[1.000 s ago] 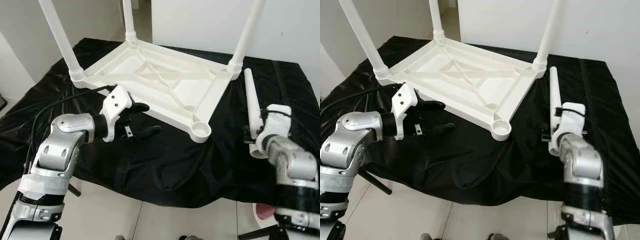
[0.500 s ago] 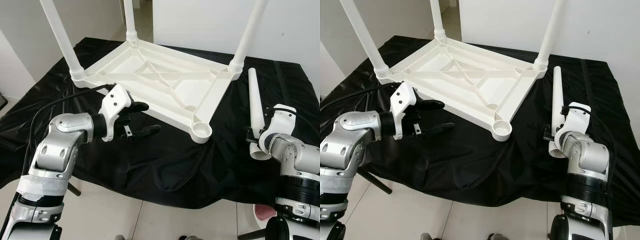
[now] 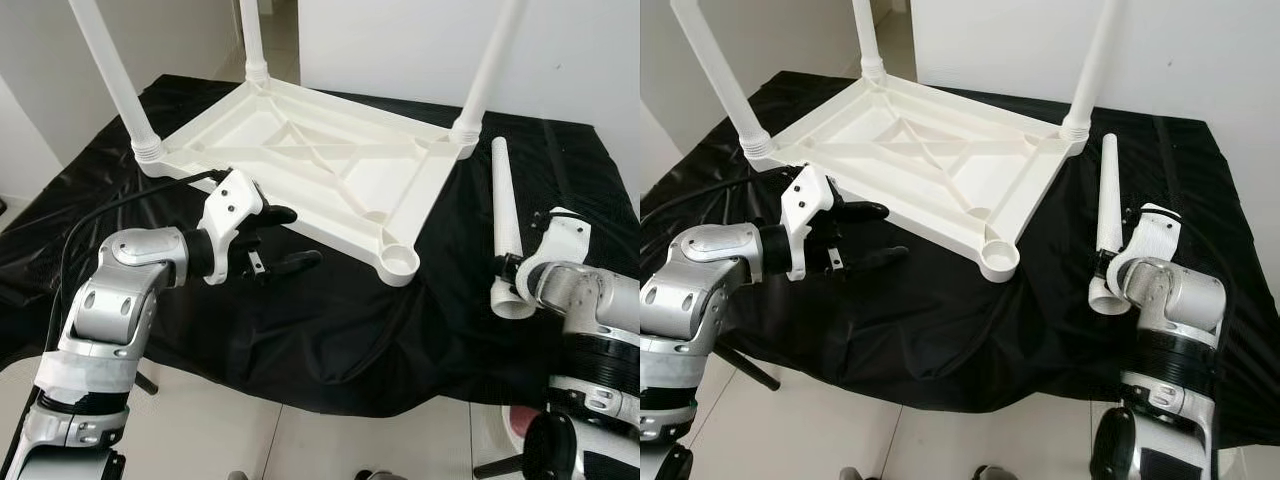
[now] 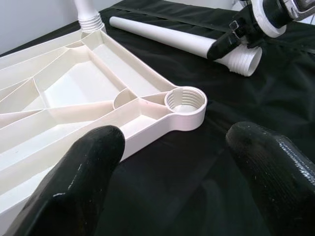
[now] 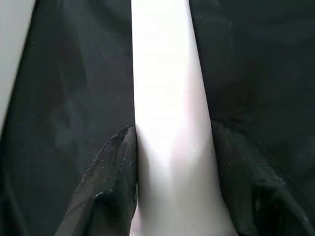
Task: Building children table
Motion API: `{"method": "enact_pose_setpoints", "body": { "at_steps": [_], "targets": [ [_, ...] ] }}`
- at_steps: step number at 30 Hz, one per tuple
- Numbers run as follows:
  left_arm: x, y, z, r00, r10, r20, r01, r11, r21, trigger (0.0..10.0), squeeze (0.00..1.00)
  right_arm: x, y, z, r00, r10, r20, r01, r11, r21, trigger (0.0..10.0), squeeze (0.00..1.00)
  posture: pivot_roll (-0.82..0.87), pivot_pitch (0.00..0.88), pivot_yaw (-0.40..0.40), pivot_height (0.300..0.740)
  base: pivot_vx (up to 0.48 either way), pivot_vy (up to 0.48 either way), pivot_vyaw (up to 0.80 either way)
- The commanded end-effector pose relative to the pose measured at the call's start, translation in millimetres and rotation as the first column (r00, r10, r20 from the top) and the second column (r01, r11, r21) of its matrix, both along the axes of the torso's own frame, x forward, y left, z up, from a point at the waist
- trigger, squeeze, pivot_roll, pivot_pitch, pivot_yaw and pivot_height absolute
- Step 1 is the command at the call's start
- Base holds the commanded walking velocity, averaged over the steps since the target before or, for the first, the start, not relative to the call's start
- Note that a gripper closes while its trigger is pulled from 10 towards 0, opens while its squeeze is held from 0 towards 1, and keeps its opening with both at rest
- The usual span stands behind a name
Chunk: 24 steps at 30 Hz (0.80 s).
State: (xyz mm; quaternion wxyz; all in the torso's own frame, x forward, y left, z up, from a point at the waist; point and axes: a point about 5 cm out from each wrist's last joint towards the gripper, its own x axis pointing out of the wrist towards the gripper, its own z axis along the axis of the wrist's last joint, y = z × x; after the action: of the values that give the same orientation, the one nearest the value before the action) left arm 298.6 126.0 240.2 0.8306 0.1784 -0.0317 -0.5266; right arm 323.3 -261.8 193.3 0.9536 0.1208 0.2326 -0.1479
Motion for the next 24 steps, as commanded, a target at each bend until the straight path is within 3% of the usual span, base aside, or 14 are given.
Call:
{"method": "enact_pose_setpoints", "body": {
  "at_steps": [1,2,3,5,6,7,8,9,11,12,21,22,23,24],
  "targets": [
    [5.0,5.0,0.7,0.987,0.156,0.031,-0.155,0.987,-0.035,10.0,0.00,-0.9,2.0,-10.0,1.000,-0.003,-0.031,0.004,0.999,0.033,0.0,0.00,-0.12,0.151,0.066,0.740,0.000,0.000,0.00],
    [5.0,5.0,0.7,0.987,0.156,0.031,-0.155,0.987,-0.035,10.0,0.00,-0.9,2.0,-10.0,1.000,-0.003,-0.031,0.004,0.999,0.033,0.0,0.00,-0.12,0.151,0.066,0.740,0.000,0.000,0.00],
    [4.9,5.0,0.9,0.987,0.157,0.031,-0.156,0.987,-0.035,10.0,0.00,1.5,1.0,4.0,0.997,-0.039,0.069,0.037,0.999,0.020,0.0,0.00,-0.12,0.151,0.066,0.740,0.000,0.000,0.00],
    [4.9,5.0,0.9,0.987,0.157,0.031,-0.156,0.987,-0.035,10.0,0.00,1.5,1.0,4.0,0.997,-0.039,0.069,0.037,0.999,0.020,0.0,0.00,-0.12,0.151,0.066,0.740,0.000,0.000,0.00],
    [5.9,4.8,2.5,0.986,0.164,0.036,-0.163,0.986,-0.042,10.0,0.00,0.8,2.3,34.2,0.956,-0.071,0.283,0.079,0.997,-0.019,10.0,0.00,-0.12,0.150,0.071,0.740,0.000,0.000,0.00],
    [5.9,4.8,2.5,0.986,0.164,0.036,-0.163,0.986,-0.042,10.0,0.00,0.8,2.3,34.2,0.956,-0.071,0.283,0.079,0.997,-0.019,10.0,0.00,-0.12,0.150,0.071,0.740,0.000,0.000,0.00],
    [8.5,4.8,5.6,0.982,0.181,0.045,-0.179,0.982,-0.058,10.0,0.00,-5.3,6.8,61.1,0.887,-0.069,0.457,0.116,0.990,-0.076,10.0,0.00,-0.13,0.150,0.076,0.740,0.000,0.000,0.00],
    [8.5,4.8,5.6,0.982,0.181,0.045,-0.179,0.982,-0.058,10.0,0.00,-5.3,6.8,61.1,0.887,-0.069,0.457,0.116,0.990,-0.076,10.0,0.00,-0.13,0.150,0.076,0.740,0.000,0.000,0.00],
    [20.0,7.4,16.6,0.964,0.256,0.067,-0.248,0.963,-0.109,10.0,0.00,-19.4,24.3,96.3,0.754,0.000,0.657,0.148,0.974,-0.170,10.0,0.00,-0.13,0.148,0.077,0.740,0.000,0.000,0.00],
    [20.0,7.4,16.6,0.964,0.256,0.067,-0.248,0.963,-0.109,10.0,0.00,-19.4,24.3,96.3,0.754,0.000,0.657,0.148,0.974,-0.170,10.0,0.00,-0.13,0.148,0.077,0.740,0.000,0.000,0.00],
    [44.5,12.5,57.2,0.906,0.415,0.082,-0.376,0.879,-0.292,10.0,0.00,-33.3,75.9,133.3,0.564,0.219,0.796,0.155,0.919,-0.363,10.0,0.00,-0.12,0.141,0.081,0.740,0.000,0.000,0.00],
    [46.7,13.3,61.6,0.900,0.429,0.077,-0.387,0.868,-0.312,10.0,0.00,-36.2,85.2,138.1,0.522,0.254,0.814,0.163,0.907,-0.387,10.0,0.00,-0.12,0.141,0.081,0.740,0.000,0.000,0.00],
    [46.7,13.3,61.6,0.900,0.429,0.077,-0.387,0.868,-0.312,10.0,0.00,-36.2,85.2,138.1,0.522,0.254,0.814,0.163,0.907,-0.387,10.0,0.00,-0.12,0.141,0.081,0.740,0.000,0.000,0.00],
    [48.5,13.9,66.1,0.900,0.431,0.068,-0.386,0.859,-0.336,10.0,0.00,-42.3,104.0,148.7,0.433,0.330,0.839,0.167,0.885,-0.434,10.0,0.00,-0.12,0.134,0.082,0.740,0.000,0.000,0.00]
  ]
}}
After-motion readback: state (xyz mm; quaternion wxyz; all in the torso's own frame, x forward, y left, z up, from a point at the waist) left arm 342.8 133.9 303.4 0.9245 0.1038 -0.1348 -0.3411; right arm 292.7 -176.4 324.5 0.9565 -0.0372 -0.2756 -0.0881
